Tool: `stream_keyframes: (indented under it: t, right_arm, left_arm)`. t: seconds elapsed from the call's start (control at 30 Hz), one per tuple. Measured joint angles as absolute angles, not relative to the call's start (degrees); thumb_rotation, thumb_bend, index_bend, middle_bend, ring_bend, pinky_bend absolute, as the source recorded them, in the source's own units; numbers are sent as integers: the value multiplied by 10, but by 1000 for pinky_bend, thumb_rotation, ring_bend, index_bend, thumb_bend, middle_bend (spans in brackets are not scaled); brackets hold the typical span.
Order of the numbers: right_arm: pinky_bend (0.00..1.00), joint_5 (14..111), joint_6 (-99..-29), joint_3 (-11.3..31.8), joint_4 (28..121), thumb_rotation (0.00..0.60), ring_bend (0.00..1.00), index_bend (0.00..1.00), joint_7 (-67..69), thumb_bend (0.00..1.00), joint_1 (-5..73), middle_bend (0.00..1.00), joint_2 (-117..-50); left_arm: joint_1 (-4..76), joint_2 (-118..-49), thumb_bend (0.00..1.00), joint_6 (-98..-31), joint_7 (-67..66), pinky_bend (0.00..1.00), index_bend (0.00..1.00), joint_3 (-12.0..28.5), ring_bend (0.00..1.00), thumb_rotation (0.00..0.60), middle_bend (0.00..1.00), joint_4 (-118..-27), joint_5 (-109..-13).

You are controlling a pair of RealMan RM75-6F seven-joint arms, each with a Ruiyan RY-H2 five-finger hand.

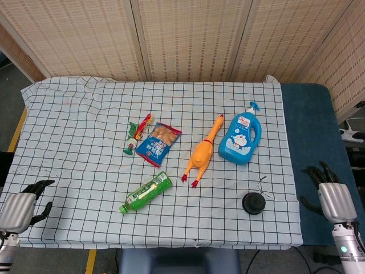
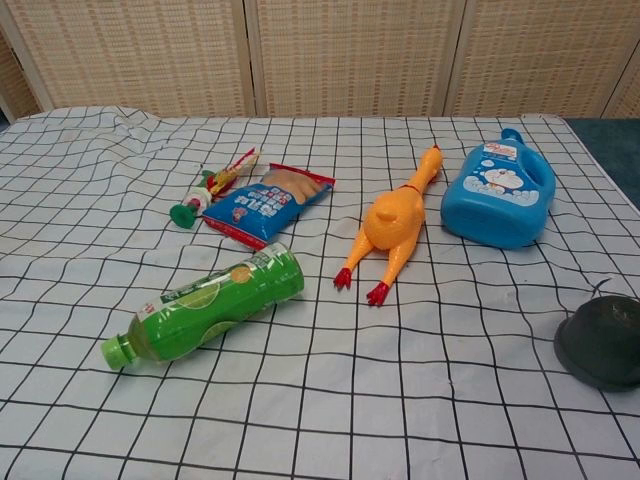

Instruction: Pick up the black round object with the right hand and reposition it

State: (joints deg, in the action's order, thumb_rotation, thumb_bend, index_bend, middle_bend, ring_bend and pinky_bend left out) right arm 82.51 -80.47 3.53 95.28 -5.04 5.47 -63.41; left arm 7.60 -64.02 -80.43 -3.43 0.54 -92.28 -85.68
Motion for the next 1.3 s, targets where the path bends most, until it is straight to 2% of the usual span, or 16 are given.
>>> stream_keyframes:
  t: [0.4,0.43,0.53,0.6,0.73,1.07,1.3]
  right_arm:
    - [209,821,-807,37,949,600,0,213,-56,194,55,175,-640]
    - [197,818,-805,37,948,600,0,202,-58,194,55,175,-641]
    - [73,816,-795,34,940,600,0,158,-69,174,58,158,-646]
    - [42,821,-784,27,935,600,0,139,-74,144,61,134,-647]
    - [22,826,-748,14,931,600,0,111,-68,113,71,104,-645]
    - [20,849,-625,-29,896,600,0,98,-8,101,115,103,-657]
    - [20,860,-579,-39,878,600,0,98,7,100,148,103,-685]
  left_arm:
    - [77,-640,428,-804,-27,634,222,4,324,600,263,-917,-862]
    - [77,-639,428,-802,-25,635,222,3,324,600,263,-917,-860]
    - [75,-637,427,-806,-25,635,223,4,324,600,262,-920,-859]
    - [72,-637,428,-815,-26,634,223,3,323,600,263,-922,-864]
    - [70,-636,428,-823,-23,634,222,2,324,600,263,-925,-874]
    - [66,-633,428,-828,-20,634,223,5,324,600,263,-925,-866]
    - [62,-630,429,-835,-12,634,222,6,324,600,263,-925,-869]
